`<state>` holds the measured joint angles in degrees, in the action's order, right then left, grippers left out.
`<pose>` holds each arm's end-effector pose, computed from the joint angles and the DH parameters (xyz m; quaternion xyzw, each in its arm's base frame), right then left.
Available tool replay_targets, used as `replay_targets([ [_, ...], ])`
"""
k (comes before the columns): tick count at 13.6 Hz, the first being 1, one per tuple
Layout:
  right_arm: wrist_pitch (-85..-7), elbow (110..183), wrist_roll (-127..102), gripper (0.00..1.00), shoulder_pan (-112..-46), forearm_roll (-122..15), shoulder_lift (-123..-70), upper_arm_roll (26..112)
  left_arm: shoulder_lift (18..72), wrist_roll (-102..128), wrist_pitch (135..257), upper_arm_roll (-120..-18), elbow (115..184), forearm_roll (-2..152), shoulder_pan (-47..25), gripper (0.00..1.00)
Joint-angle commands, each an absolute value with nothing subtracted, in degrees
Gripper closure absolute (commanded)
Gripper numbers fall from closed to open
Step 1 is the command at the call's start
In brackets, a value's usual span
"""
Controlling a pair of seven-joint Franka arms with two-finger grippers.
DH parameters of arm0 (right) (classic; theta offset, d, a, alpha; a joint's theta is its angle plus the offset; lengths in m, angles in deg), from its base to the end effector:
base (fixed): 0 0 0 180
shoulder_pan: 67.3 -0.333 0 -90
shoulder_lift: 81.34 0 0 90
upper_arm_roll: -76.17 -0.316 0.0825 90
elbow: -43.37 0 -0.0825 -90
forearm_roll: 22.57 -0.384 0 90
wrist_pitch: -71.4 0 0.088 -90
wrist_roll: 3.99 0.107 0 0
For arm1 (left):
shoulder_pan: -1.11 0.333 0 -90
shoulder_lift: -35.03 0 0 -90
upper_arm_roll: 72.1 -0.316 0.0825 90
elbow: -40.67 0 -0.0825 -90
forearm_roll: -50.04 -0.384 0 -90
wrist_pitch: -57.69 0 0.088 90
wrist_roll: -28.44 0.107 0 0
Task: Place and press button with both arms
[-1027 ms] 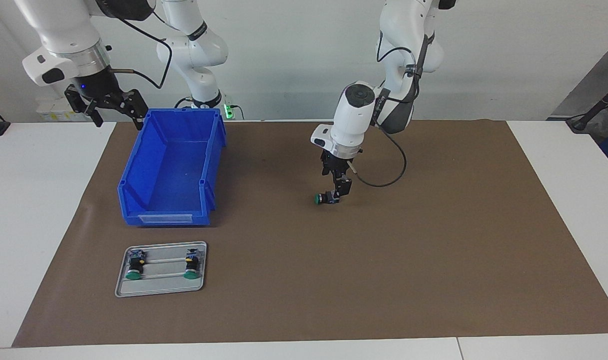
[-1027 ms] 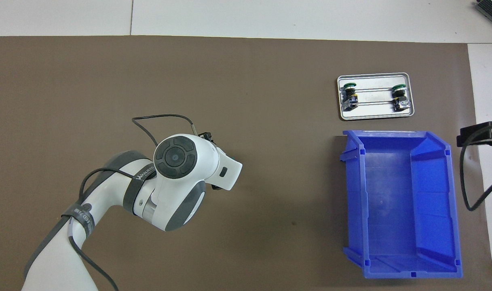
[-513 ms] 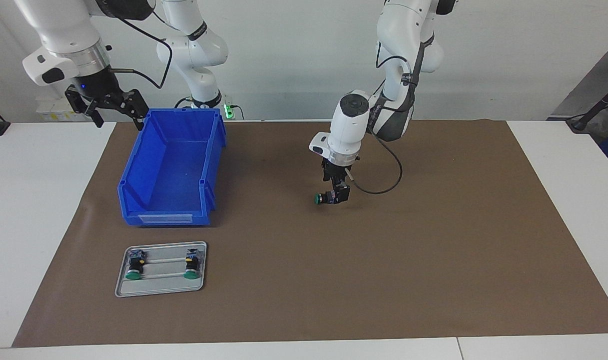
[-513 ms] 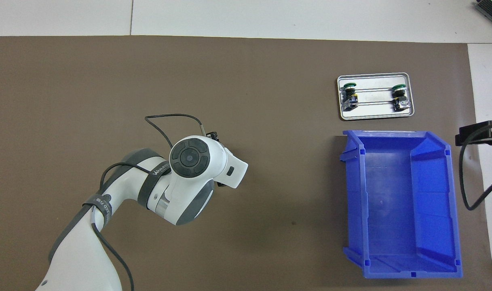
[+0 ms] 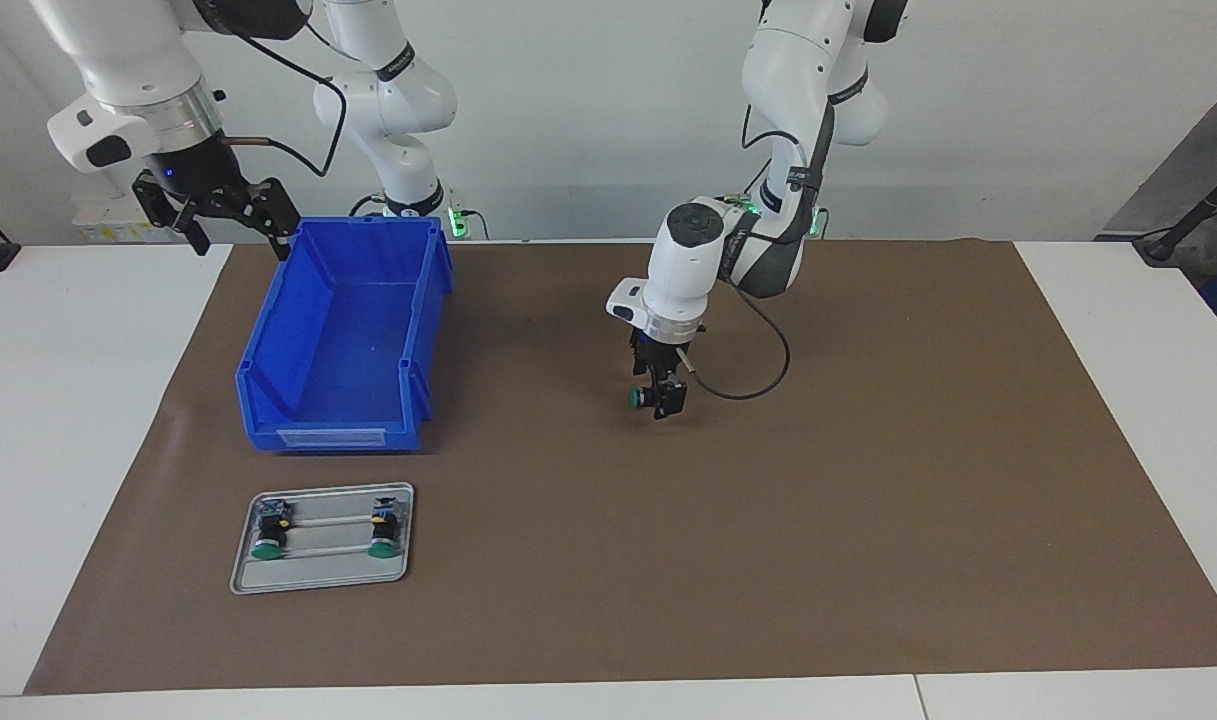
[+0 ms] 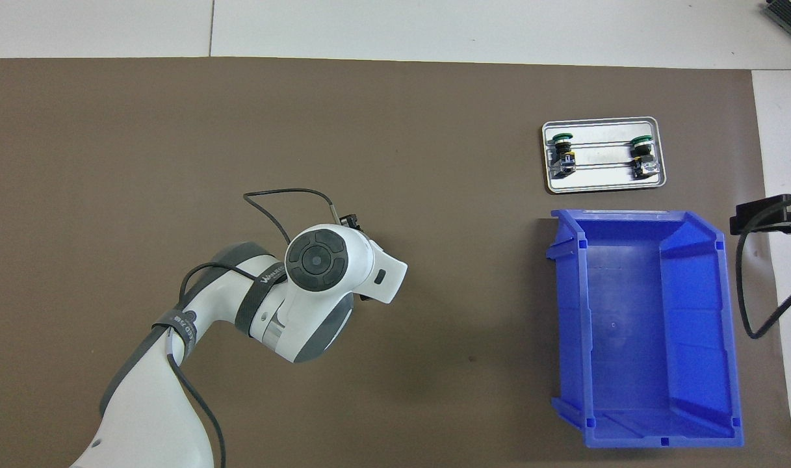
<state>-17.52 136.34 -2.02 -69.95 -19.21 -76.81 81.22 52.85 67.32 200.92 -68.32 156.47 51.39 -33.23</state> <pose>0.5271 -0.0305 0.6412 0.9989 -0.0387 0.0039 0.0258 0.4847 -0.3782 0.3130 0.7867 -0.6114 0.0841 0.0172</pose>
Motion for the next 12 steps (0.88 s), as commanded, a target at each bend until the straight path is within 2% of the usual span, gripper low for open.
replay_targets([
  [1,-18.16,137.68,-2.32,0.00,-69.41,-20.11,-75.54,80.74,53.92,65.44,202.53,-69.20,155.98,50.48,-34.40,0.00],
  [12,-18.16,137.68,-2.32,0.00,-69.41,-20.11,-75.54,80.74,54.01,65.53,205.16,-69.20,158.61,50.48,-34.84,0.03],
])
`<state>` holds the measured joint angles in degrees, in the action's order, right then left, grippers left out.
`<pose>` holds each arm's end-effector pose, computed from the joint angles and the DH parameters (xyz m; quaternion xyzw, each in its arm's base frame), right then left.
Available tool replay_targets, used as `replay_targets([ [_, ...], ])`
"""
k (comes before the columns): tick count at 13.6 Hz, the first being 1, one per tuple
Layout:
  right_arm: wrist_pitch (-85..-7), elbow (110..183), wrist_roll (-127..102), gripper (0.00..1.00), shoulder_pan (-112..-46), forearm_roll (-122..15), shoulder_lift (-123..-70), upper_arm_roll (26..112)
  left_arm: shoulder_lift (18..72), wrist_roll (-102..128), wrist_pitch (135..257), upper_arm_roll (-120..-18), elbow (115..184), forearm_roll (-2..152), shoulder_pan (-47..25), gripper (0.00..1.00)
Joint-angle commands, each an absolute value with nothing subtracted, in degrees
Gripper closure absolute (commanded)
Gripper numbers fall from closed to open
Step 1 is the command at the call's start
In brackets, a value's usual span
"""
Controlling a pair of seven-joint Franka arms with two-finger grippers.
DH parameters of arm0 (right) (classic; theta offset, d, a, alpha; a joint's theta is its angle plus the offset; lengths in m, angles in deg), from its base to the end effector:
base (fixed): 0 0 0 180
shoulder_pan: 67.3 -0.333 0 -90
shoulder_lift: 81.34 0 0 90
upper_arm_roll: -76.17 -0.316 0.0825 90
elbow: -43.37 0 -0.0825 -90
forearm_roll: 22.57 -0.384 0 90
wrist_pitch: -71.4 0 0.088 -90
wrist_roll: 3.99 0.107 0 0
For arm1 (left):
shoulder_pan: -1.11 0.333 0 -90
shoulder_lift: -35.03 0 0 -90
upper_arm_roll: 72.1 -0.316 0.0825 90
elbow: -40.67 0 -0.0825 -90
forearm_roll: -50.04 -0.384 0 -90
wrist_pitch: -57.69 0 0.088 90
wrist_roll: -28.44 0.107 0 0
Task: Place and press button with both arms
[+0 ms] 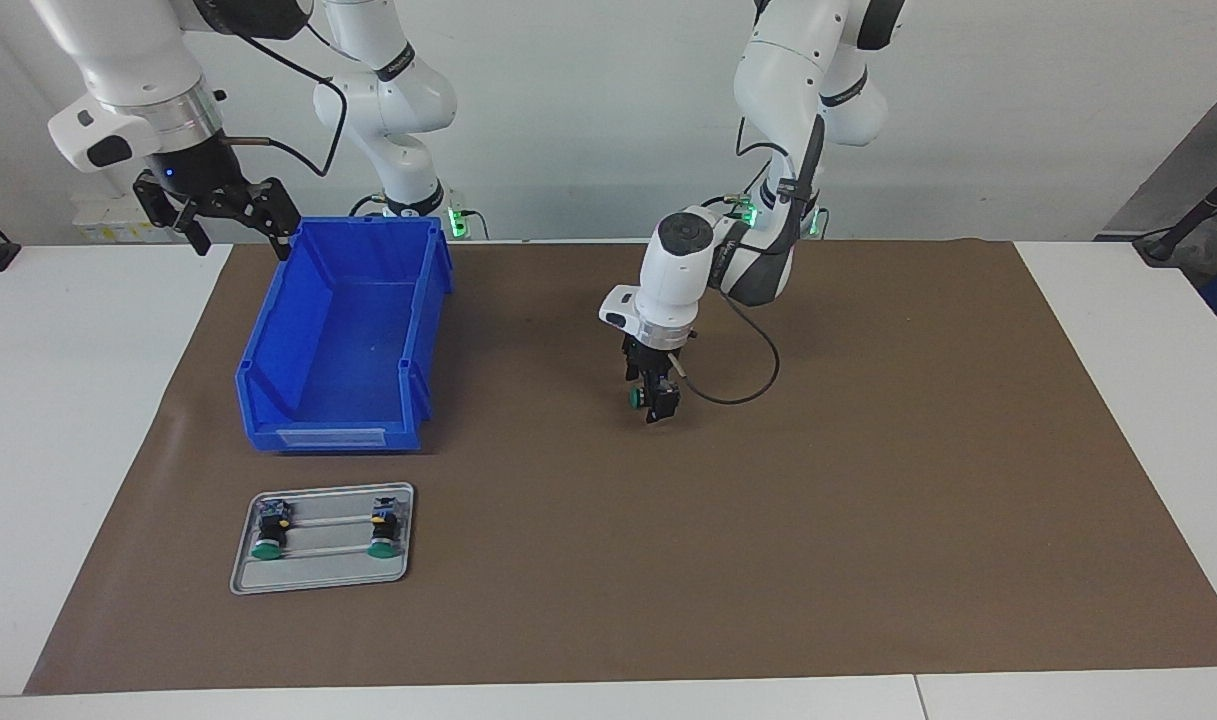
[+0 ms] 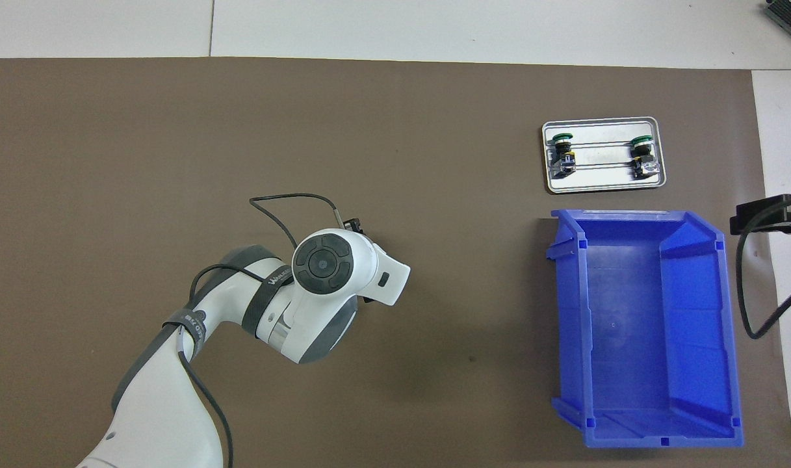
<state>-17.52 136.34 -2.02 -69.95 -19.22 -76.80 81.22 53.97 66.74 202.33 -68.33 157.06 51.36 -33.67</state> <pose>0.5270 -0.0304 0.6413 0.9989 -0.0387 0.0040 0.0258 0.4808 -0.3810 0.2991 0.7878 -0.6103 0.0814 0.0181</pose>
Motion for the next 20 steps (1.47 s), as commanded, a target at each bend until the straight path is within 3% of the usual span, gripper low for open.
replay_targets([
  [1,-18.16,137.68,-2.32,0.00,-69.41,-20.11,-75.62,80.74,54.19,65.44,205.60,-69.20,158.97,50.48,-34.84,0.04],
  [11,-18.16,137.68,-2.32,0.00,-69.41,-20.11,-75.62,80.74,54.19,64.91,210.00,-69.20,162.04,50.48,-34.84,0.13],
  [18,-18.16,137.76,-2.32,0.00,-69.41,-20.11,-75.54,80.83,54.01,64.56,209.65,-69.29,163.01,50.48,-34.75,0.50],
  [20,-18.16,137.68,-2.32,0.00,-69.41,-20.11,-75.54,80.74,53.92,64.47,209.65,-69.38,163.01,50.48,-34.75,0.55],
])
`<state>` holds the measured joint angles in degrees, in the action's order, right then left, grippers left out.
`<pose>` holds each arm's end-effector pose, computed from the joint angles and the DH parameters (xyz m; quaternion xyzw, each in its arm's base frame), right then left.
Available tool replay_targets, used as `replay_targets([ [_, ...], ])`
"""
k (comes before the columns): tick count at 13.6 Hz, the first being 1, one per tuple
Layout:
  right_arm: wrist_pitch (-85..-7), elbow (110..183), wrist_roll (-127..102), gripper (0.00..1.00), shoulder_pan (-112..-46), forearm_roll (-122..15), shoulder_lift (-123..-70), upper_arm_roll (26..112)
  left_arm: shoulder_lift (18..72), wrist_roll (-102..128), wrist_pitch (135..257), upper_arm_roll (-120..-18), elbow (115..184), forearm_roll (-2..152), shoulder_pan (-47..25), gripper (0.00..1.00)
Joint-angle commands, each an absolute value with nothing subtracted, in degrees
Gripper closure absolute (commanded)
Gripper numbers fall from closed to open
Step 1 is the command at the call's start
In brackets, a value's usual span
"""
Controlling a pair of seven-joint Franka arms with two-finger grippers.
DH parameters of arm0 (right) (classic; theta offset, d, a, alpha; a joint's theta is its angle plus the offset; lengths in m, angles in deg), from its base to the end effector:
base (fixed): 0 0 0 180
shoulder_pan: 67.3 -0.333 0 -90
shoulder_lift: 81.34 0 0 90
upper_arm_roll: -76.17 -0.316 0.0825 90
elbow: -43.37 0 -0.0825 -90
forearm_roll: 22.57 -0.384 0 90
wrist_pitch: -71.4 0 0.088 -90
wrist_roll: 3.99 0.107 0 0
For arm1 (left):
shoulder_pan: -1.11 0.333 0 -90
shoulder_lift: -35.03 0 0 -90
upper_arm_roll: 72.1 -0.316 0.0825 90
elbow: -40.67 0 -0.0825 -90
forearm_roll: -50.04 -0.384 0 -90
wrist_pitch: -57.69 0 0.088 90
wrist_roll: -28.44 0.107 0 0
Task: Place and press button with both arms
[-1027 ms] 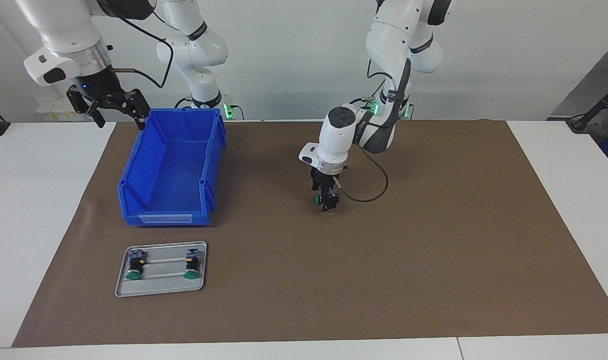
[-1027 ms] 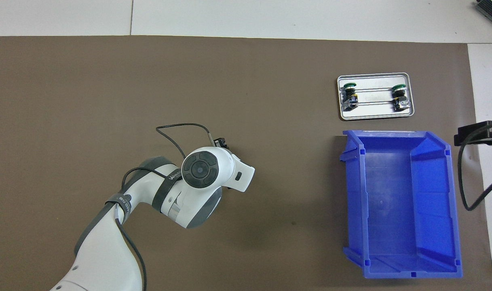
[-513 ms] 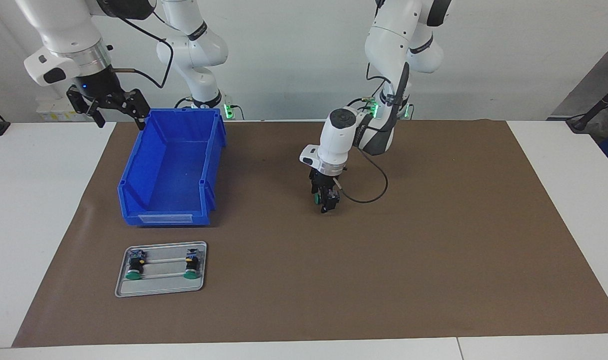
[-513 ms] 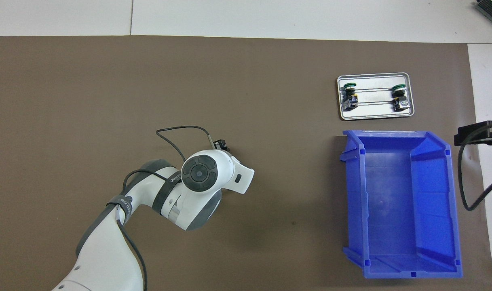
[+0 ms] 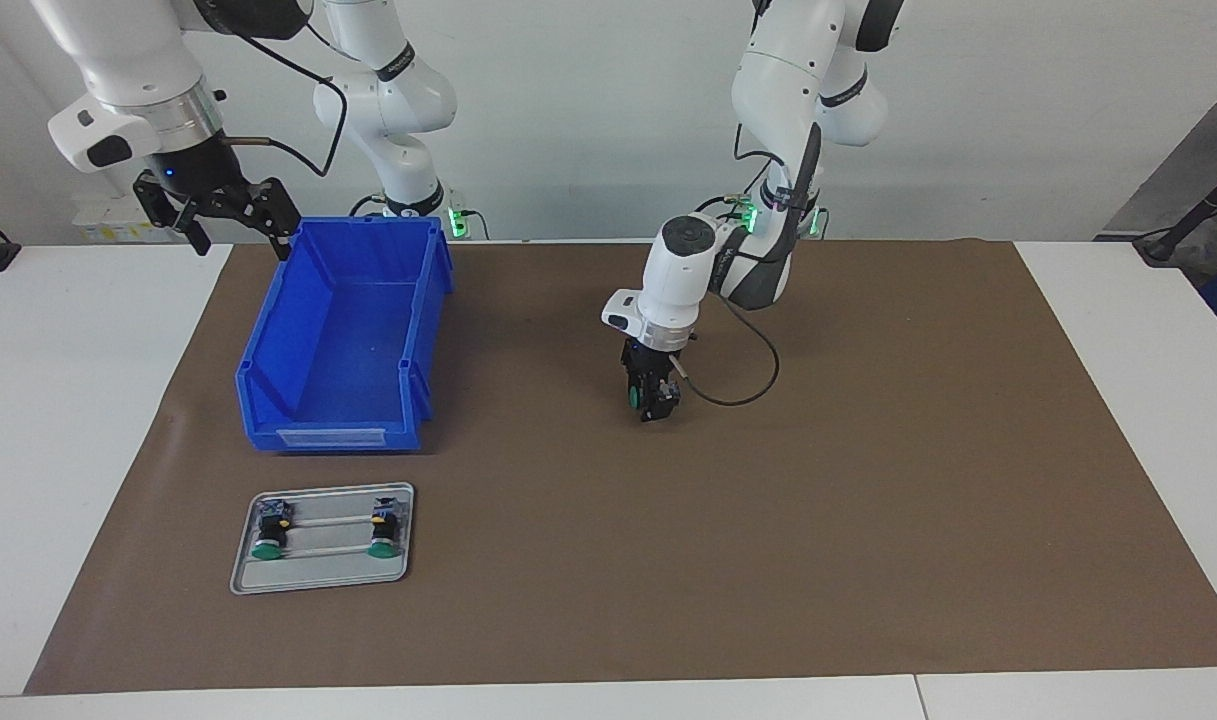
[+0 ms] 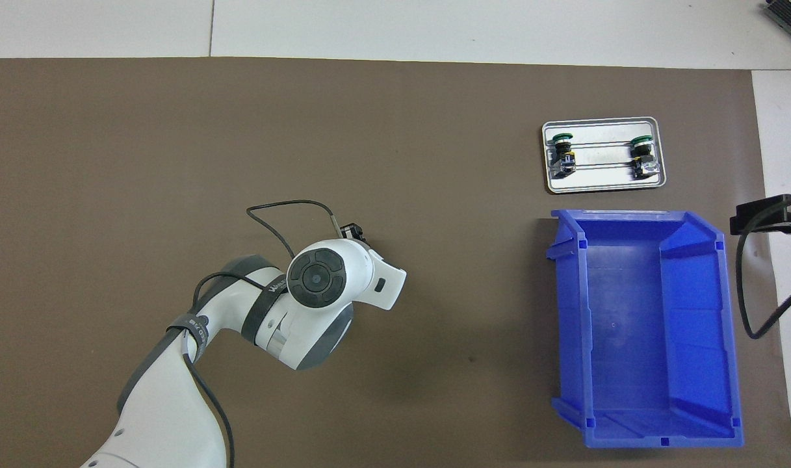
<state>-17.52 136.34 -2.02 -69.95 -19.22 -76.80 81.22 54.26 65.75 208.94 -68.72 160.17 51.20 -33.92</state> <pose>0.5270 -0.0304 0.6413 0.9989 -0.0387 0.0040 0.0258 0.4761 -0.3755 0.2849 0.7914 -0.6013 0.1091 0.0163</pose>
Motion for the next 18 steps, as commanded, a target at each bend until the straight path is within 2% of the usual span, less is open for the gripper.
replay_targets([
  [1,-18.16,137.68,-2.32,0.00,-69.41,-20.11,-75.62,80.83,53.92,64.47,209.04,-69.38,163.01,50.48,-34.67,0.59],
  [8,-18.16,137.68,-2.32,0.00,-69.41,-20.11,-75.62,80.83,53.84,64.21,206.84,-69.56,162.14,50.57,-34.05,0.85],
  [13,-18.16,137.68,-2.32,0.00,-69.41,-20.11,-75.62,80.74,54.01,62.81,206.66,-69.64,161.17,50.57,-33.87,0.88],
  [14,-18.16,137.68,-2.32,0.00,-69.41,-20.03,-75.62,80.74,54.01,62.81,206.75,-69.64,161.17,50.57,-33.79,0.77],
  [15,-18.16,137.68,-2.32,0.00,-69.41,-20.02,-75.54,80.74,54.10,62.63,207.18,-69.64,160.99,50.57,-33.79,0.62],
  [17,-18.16,137.68,-2.32,0.00,-69.41,-20.11,-75.62,80.74,54.19,62.72,207.19,-69.64,160.55,50.57,-33.79,0.51],
  [18,-18.16,137.68,-2.32,0.00,-69.41,-20.03,-75.62,80.83,54.19,62.63,207.28,-69.56,160.46,50.57,-33.79,0.40],
])
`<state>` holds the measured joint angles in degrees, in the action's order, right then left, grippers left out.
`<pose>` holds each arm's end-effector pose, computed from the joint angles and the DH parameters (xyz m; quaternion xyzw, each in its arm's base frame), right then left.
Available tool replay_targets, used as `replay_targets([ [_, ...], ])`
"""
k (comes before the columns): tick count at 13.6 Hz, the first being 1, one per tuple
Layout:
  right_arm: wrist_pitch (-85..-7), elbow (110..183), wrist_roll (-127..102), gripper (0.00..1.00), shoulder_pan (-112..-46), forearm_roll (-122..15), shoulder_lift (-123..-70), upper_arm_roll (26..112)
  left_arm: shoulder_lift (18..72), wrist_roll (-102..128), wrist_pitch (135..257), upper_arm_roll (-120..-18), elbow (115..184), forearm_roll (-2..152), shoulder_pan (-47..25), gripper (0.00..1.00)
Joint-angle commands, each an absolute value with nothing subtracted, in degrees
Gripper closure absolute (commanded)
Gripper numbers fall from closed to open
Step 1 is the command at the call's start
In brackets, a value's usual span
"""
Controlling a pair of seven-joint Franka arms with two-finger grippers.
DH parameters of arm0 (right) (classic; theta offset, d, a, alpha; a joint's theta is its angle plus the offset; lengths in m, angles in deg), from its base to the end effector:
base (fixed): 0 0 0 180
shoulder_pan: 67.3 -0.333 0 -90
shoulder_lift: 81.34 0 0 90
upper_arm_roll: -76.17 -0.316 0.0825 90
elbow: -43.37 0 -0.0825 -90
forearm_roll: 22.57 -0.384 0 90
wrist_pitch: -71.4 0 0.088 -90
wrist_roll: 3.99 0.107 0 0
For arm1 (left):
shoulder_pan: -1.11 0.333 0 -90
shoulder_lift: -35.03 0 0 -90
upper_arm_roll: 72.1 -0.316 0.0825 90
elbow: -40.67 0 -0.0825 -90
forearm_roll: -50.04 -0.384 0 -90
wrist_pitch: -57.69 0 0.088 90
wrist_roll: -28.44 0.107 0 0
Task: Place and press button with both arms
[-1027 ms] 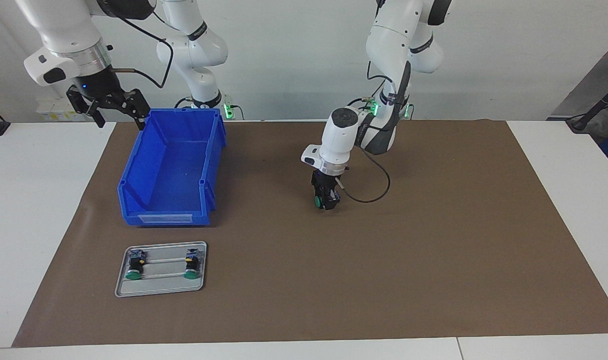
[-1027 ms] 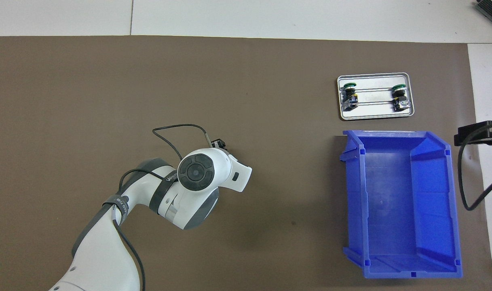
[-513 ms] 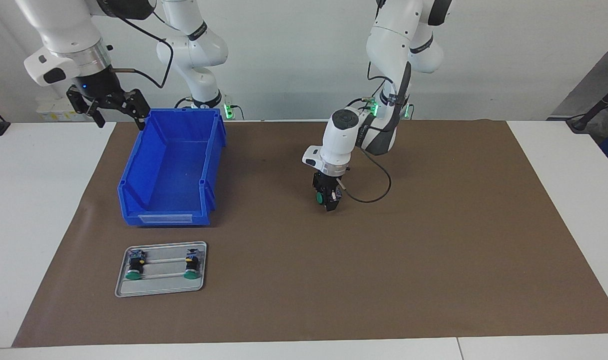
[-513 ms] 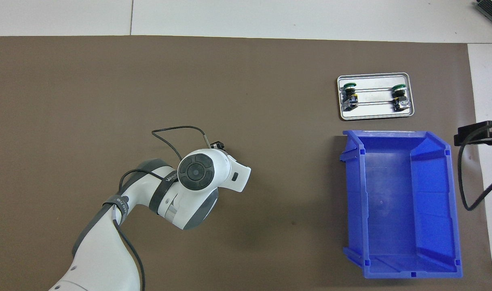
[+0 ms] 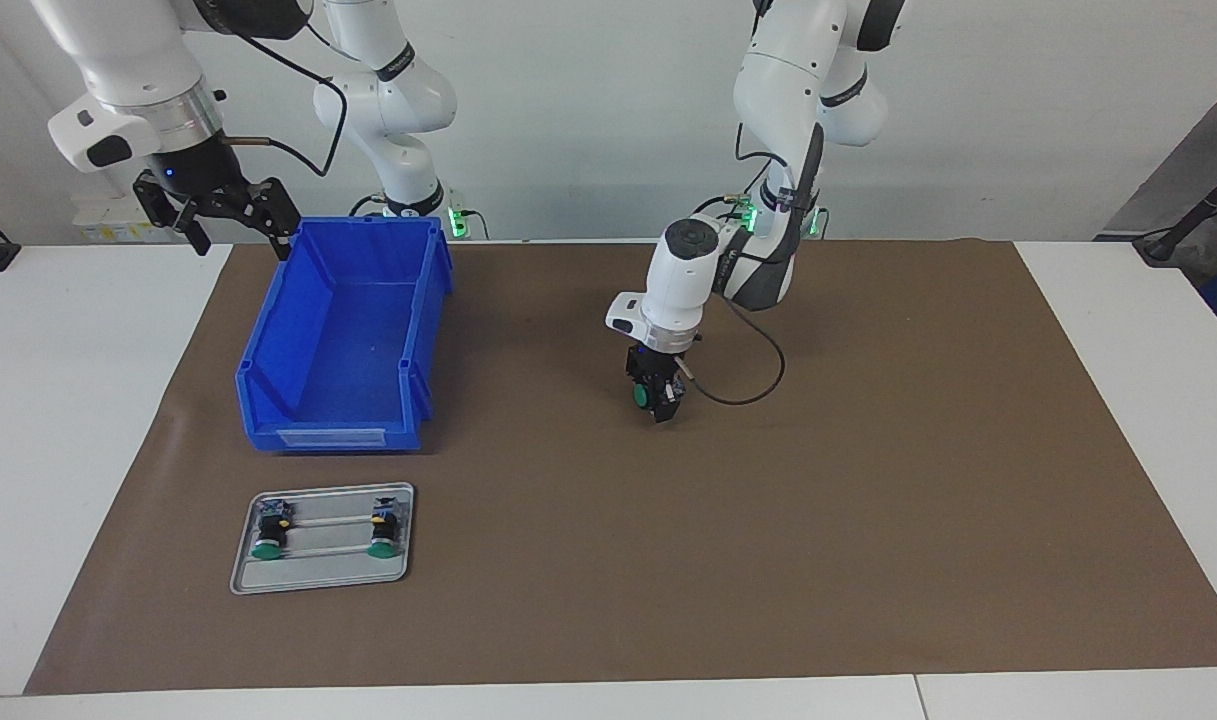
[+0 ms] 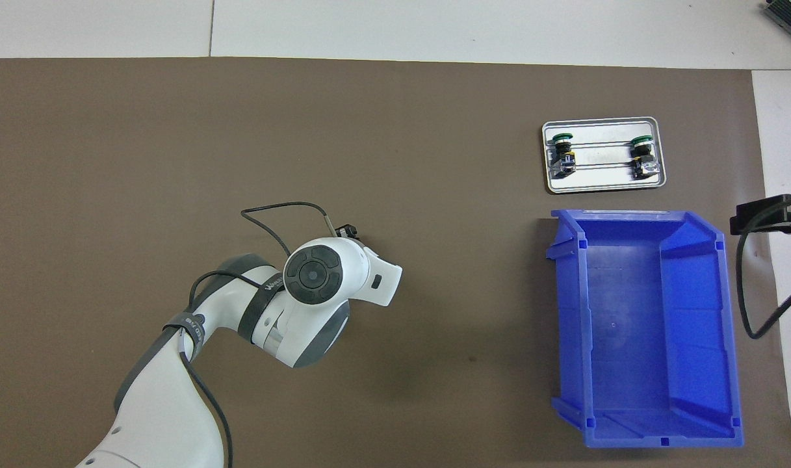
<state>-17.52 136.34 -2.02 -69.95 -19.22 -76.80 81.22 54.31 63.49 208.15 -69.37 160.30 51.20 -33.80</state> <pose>0.5270 -0.0304 0.6413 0.9989 -0.0387 0.0040 0.0258 0.4794 -0.3681 0.2818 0.8074 -0.5812 0.1004 0.0158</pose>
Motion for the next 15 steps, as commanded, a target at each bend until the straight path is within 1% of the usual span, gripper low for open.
replay_targets([
  [1,-18.16,137.68,-2.32,0.00,-69.41,-20.11,-75.62,80.83,54.19,62.63,207.36,-69.64,160.38,50.57,-33.79,0.32],
  [2,-18.16,137.68,-2.32,0.00,-69.41,-20.11,-75.62,80.74,54.19,62.63,207.36,-69.56,160.37,50.57,-33.79,0.29],
  [3,-18.16,137.68,-2.32,0.00,-69.41,-20.03,-75.62,80.74,54.19,62.63,207.36,-69.56,160.20,50.57,-33.79,0.21],
  [4,-18.16,137.68,-2.32,0.00,-69.41,-20.11,-75.62,80.83,54.19,62.54,207.36,-69.56,160.03,50.57,-33.79,0.17],
  [7,-18.16,137.68,-2.32,0.00,-69.41,-20.02,-75.54,80.74,53.84,61.06,206.93,-69.56,159.67,50.66,-33.79,0.16],
  [9,-18.16,137.68,-2.32,0.00,-69.41,-20.11,-75.62,80.74,53.22,60.78,206.31,-69.64,159.67,50.66,-33.79,0.12],
  [12,-18.16,137.68,-2.32,0.00,-69.41,-20.11,-75.62,80.74,52.43,60.78,205.87,-69.64,159.67,50.57,-33.79,0.01],
  [15,-18.16,137.76,-2.32,0.00,-69.41,-20.11,-75.54,80.83,52.34,60.78,205.52,-69.64,159.85,50.57,-33.79,0.01],
])
